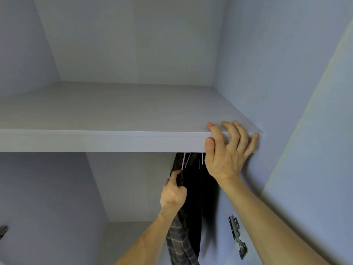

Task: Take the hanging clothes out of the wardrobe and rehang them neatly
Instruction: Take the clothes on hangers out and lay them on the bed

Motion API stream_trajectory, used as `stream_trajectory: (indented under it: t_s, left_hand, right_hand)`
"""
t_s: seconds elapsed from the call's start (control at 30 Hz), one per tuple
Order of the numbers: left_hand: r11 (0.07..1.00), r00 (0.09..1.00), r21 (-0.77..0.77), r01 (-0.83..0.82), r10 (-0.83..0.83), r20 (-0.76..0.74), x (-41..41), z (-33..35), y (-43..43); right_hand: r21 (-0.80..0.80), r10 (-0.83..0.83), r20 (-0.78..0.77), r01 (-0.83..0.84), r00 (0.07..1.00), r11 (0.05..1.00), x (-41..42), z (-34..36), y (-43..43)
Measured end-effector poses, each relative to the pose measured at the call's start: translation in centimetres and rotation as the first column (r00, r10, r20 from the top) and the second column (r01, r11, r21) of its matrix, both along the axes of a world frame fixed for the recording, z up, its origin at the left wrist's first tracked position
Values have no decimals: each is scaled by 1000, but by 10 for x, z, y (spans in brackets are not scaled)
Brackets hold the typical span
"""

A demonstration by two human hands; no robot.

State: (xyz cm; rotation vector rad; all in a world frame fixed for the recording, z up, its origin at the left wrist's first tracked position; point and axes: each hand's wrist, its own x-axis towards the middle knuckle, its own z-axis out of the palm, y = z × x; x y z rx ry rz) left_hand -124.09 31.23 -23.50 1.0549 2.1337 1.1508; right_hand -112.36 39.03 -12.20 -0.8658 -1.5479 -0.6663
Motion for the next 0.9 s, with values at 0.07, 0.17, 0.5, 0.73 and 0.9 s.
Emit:
stream_trajectory:
  t_s: [0.07, 0.17, 0.5, 0.73, 0.9]
  left_hand:
    - [999, 999, 26, -40, 40, 10, -5, 6, -2]
    - [1000, 996, 1, 2, -2, -94, -10, 18, -5]
    - [989, 983, 144, -43, 67, -170, -19, 28, -2]
    - [962, 974, 267, -58, 113, -197, -17, 35, -2]
    - [968, 975, 237, -80, 126, -184, -21, 25, -19]
  right_hand:
    - [14, -9, -5, 9, 1000, 1000, 0, -1, 1]
    - [18, -6, -4, 6, 1000, 1000, 0, -1, 1]
    - [-21, -9, 0, 9, 1000, 1000, 1, -1, -1]
    - [-66, -3, 4, 4, 1000, 998, 1, 0, -4]
    - [-190, 17, 59, -6, 998, 982, 6, 6, -11]
